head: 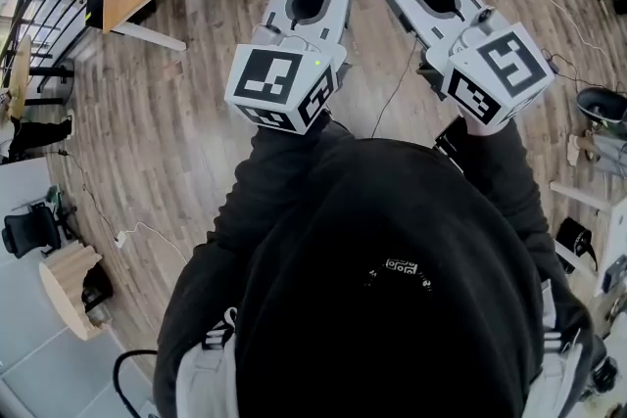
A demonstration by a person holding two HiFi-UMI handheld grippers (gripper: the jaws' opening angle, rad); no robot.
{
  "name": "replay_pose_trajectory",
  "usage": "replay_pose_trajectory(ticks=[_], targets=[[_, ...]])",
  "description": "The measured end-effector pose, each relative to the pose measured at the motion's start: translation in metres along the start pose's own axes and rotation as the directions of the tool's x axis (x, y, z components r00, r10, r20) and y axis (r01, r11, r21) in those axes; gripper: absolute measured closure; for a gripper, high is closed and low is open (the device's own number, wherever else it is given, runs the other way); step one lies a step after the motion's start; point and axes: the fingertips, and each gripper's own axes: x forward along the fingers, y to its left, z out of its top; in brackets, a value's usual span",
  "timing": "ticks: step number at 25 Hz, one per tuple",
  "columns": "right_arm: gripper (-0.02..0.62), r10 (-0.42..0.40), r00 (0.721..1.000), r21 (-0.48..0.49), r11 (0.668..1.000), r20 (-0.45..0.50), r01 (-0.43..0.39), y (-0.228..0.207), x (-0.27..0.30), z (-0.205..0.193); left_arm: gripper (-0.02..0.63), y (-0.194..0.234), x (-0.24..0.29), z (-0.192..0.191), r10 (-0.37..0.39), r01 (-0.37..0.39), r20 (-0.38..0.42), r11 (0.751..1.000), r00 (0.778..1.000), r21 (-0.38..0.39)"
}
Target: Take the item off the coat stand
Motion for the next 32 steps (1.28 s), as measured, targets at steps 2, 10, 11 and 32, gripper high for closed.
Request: replay_pose_trajectory(ticks=[2, 10, 11, 32], targets=[[0.578, -0.006, 1.0, 0.003, 1.0, -0.006, 0.006, -0.008, 0.009, 0.0, 0.603, 0.009, 0.008, -0.001, -0.011, 0.011, 0.0, 1.0, 1.0, -0.004], [0.578, -0.017, 0.999, -0.004, 1.0, -0.036, 0.017, -0.038, 0.077, 0.003, 0.603, 0.078, 0.041, -0.012, -0.05, 0.05, -0.049, 0.999, 0.998, -0.018], [0.578, -0.017, 0.999, -0.004, 1.0, -0.042, 0.017, -0.041, 0.087, 0.002, 0.603, 0.087, 0.045, -0.014, -0.06, 0.059, -0.061, 0.998, 0.996, -0.019], [0.578, 0.006, 0.989, 0.04, 0.999, -0.145, 0.0, -0.059, 0.259, -0.003, 0.603, 0.262, 0.047, -0.028, -0.116, 0.111, -0.045, 0.988, 0.992, -0.112]])
